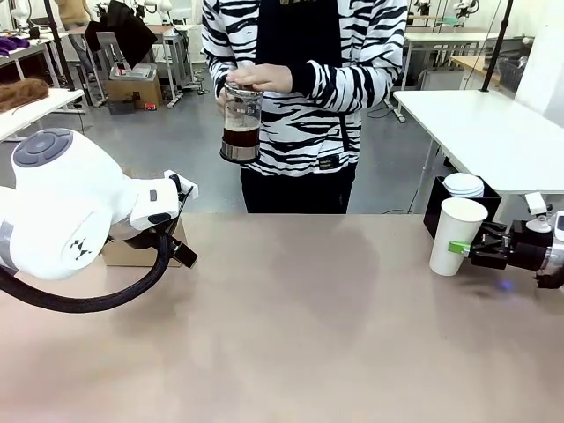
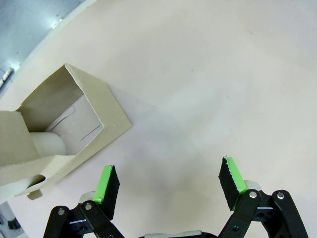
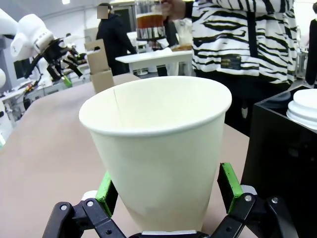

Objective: Pour a drink into a cup and package it in a carrier.
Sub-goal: Pick up the 600 ml Paper Cup and place it in the middle top area of the table.

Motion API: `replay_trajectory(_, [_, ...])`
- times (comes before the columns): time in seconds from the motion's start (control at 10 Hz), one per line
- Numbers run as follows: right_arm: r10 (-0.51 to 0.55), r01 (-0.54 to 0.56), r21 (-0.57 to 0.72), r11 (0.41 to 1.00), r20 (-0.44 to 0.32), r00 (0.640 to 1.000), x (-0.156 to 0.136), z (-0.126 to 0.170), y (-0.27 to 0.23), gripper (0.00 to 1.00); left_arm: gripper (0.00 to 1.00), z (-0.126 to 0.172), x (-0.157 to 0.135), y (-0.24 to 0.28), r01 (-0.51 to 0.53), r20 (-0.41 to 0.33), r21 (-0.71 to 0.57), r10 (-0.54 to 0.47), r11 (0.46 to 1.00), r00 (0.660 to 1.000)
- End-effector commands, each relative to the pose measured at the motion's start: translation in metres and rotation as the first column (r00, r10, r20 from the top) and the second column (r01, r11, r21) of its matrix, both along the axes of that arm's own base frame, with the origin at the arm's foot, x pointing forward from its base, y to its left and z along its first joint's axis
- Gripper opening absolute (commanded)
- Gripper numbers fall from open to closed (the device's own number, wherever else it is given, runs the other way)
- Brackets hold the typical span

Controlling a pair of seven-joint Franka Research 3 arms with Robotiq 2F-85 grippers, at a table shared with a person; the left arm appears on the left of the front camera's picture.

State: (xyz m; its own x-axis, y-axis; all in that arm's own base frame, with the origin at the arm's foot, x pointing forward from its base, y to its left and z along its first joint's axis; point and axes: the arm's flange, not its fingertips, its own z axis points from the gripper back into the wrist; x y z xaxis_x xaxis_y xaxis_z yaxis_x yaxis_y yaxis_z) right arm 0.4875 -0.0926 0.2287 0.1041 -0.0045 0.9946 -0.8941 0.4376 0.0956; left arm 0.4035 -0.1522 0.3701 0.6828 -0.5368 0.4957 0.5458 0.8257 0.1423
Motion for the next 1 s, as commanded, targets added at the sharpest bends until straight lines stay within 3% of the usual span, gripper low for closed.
replay_trajectory(0.0, [0.000,0.000,0.035,0.999,-0.015,1.000,0.012,0.003,0.008,1.00,1.00,0.000,0.000,0.000,0.000,0.000,-0.003,0.000,1.000,1.000])
replay_trajectory(0.2, [0.017,-0.015,0.046,0.999,-0.028,0.999,0.017,0.002,0.011,1.00,1.00,0.000,0.000,0.000,0.000,0.000,-0.003,0.000,1.000,1.000])
replay_trajectory(0.3, [0.022,-0.019,0.057,0.998,-0.048,0.999,0.017,0.001,0.009,0.80,1.00,0.000,0.000,0.000,0.000,0.000,-0.003,0.000,1.000,1.000])
replay_trajectory(0.4, [0.024,-0.019,0.067,0.998,-0.075,0.997,0.011,0.002,0.001,0.86,1.00,0.000,0.000,0.000,0.000,0.000,-0.003,0.000,1.000,1.000])
replay_trajectory(0.5, [0.025,-0.025,0.017,1.000,-0.017,1.000,0.009,-0.001,0.009,0.86,1.00,0.000,0.000,0.000,0.000,0.000,-0.003,0.000,1.000,1.000])
replay_trajectory(0.8, [0.023,-0.022,0.028,0.999,-0.036,0.999,0.008,-0.003,0.007,0.86,1.00,0.000,0.000,0.000,0.000,0.000,-0.003,0.000,1.000,1.000])
replay_trajectory(0.9, [-0.014,0.015,0.025,1.000,-0.012,1.000,-0.008,0.009,0.005,0.86,1.00,0.000,0.000,0.000,0.000,0.000,-0.003,0.000,1.000,1.000])
